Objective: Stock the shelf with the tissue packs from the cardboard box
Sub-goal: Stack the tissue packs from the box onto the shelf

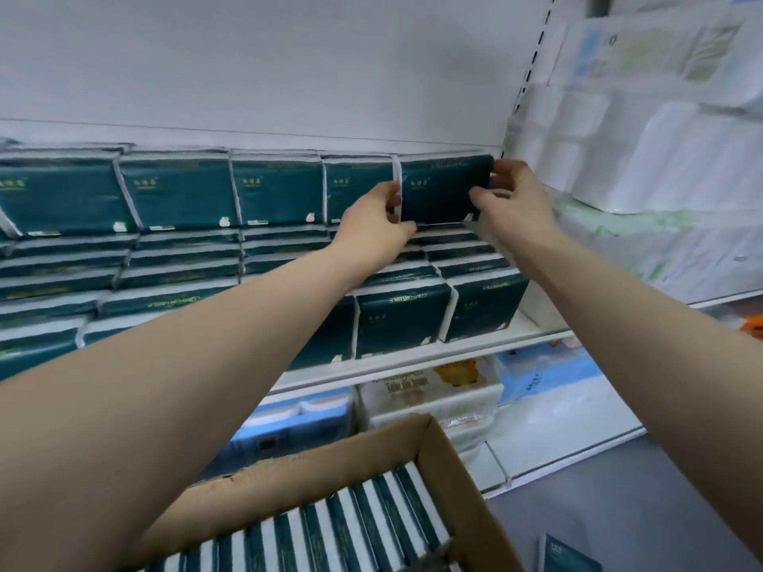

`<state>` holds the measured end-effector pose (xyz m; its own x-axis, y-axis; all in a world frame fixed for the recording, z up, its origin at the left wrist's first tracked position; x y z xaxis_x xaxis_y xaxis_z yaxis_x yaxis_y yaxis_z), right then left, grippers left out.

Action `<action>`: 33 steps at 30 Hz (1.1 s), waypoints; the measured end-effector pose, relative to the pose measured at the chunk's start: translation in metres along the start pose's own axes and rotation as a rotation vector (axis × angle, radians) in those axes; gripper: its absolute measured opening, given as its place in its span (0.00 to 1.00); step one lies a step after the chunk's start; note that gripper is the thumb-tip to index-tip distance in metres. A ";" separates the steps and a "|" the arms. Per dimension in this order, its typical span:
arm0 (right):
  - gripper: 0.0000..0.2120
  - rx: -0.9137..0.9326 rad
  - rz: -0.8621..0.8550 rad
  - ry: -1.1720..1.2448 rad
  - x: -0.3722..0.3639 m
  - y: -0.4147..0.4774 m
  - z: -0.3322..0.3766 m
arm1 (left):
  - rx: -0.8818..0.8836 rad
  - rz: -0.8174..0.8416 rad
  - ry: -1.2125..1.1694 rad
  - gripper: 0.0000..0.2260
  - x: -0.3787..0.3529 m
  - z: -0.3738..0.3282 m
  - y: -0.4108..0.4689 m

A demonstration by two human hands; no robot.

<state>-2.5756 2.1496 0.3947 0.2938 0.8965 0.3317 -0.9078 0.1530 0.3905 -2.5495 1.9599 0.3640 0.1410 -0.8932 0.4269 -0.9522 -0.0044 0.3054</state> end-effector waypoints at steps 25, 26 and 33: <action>0.20 -0.034 0.263 -0.281 -0.063 0.065 -0.053 | 0.045 0.056 0.165 0.20 -0.034 0.027 0.063; 0.20 -0.041 0.265 -0.277 -0.062 0.064 -0.054 | 0.047 0.055 0.165 0.20 -0.033 0.027 0.062; 0.21 -0.030 0.221 -0.264 -0.050 0.043 -0.043 | 0.057 0.051 0.118 0.27 -0.024 0.021 0.048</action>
<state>-2.6421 2.1291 0.3579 0.1528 0.7712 0.6180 -0.9655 -0.0170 0.2600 -2.6039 1.9716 0.3510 0.1198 -0.8341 0.5385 -0.9724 0.0109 0.2331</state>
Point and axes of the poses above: each hand's wrist, its own y-axis towards the middle knuckle, its own x-axis out of the back of the hand, z = x × y, the point moved 10 cm from there along y, towards the middle knuckle, and after that the axes turned 1 degree about -z, right-handed, at the moved point
